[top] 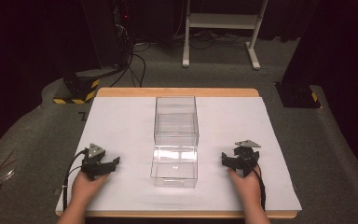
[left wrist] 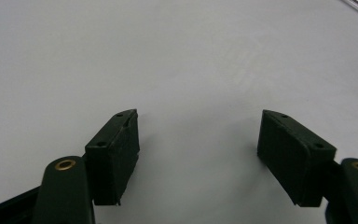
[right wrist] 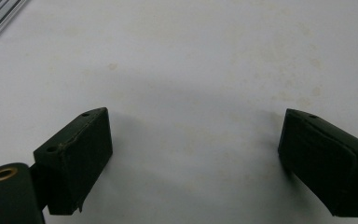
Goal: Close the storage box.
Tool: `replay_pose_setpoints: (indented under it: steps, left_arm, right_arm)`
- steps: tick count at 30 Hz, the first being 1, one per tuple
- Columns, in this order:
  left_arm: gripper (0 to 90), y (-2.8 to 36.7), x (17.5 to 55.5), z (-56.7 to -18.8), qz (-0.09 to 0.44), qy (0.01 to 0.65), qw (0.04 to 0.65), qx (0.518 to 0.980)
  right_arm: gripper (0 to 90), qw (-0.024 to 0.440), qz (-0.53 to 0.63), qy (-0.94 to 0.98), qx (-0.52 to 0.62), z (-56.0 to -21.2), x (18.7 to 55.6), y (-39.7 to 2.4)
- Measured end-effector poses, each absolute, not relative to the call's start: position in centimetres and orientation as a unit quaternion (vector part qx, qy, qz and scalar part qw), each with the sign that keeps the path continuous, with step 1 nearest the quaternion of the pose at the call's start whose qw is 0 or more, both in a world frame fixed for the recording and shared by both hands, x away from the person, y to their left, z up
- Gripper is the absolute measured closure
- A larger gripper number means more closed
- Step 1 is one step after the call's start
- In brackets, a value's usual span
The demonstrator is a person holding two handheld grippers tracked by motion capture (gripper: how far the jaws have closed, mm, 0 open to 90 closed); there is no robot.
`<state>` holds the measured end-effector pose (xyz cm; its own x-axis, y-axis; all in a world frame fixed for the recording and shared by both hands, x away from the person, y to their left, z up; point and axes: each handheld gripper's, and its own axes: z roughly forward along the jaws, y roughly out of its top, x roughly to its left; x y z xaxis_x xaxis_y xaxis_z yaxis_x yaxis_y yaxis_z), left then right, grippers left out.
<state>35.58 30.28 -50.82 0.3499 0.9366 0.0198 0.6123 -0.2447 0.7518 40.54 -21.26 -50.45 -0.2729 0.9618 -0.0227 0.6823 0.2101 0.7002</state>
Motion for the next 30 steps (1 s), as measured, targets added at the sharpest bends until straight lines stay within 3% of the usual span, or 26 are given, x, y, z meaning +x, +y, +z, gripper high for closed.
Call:
replay_pose_setpoints:
  steps: [30]
  left_arm:
    - [28.9,30.27,35.59,-50.84,0.241,0.519,0.335,0.749]
  right_arm:
    - [13.1,0.237,0.299,0.742,0.551,-50.33,40.51,-21.5]
